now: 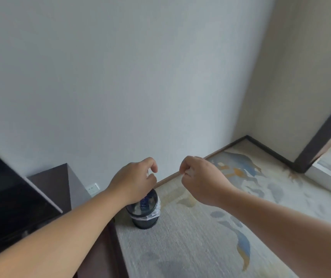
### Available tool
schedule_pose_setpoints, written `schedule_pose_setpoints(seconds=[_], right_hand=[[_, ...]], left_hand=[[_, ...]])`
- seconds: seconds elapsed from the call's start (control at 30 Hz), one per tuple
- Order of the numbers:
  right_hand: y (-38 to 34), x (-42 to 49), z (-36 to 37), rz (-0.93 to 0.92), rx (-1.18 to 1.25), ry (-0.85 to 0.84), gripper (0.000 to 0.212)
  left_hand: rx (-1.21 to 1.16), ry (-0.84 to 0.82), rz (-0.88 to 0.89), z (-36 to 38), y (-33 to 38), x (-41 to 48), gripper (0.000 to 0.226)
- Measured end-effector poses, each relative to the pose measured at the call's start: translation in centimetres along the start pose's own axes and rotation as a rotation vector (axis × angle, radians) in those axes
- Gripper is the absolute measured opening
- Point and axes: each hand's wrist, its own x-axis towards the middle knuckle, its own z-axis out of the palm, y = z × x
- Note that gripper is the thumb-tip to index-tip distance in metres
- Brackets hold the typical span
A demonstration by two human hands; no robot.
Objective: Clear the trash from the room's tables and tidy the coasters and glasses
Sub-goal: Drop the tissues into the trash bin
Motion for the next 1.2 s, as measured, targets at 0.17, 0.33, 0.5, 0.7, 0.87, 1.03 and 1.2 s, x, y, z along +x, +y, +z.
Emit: schedule_pose_setpoints(seconds=[0.17,0.33,0.5,0.7,0.87,1.03,1.2], right_hand=[[0.1,7.2,3.2,-0.059,0.02,-0.152,0.027],[0.3,14.7,5.7,-0.117,-0.028,-0.333,0.045],[1.1,21.5,7.6,-0.122,-0.078,-0.375,0.045],[2.6,27.3,11.8,-0.154,-0.087,-0.503,0.042],[5.3,31.4,15.3,-0.174,-0.102,-0.604,0.047],[8.9,35.6,19.4,-0.169,-0.115,-0.709,0.051],[12.3,38.3,24.2,-0.174,-0.129,-0.741,0.045]], left_hand=[[-0.017,0.018,-0.101,0.5,-4.9,2.9,0.014],[-0.121,-0.03,-0.19,1.0,-10.6,8.7,0.021],[-0.233,-0.135,-0.283,2.1,-15.1,13.3,0.03],[-0.27,-0.075,-0.362,5.0,-19.0,16.6,0.037],[-0.294,-0.017,-0.477,8.9,-21.6,19.1,0.032],[-0.35,0.026,-0.661,13.3,-24.2,21.1,0.031],[-0.42,0.013,-0.829,18.0,-27.2,22.2,0.033]])
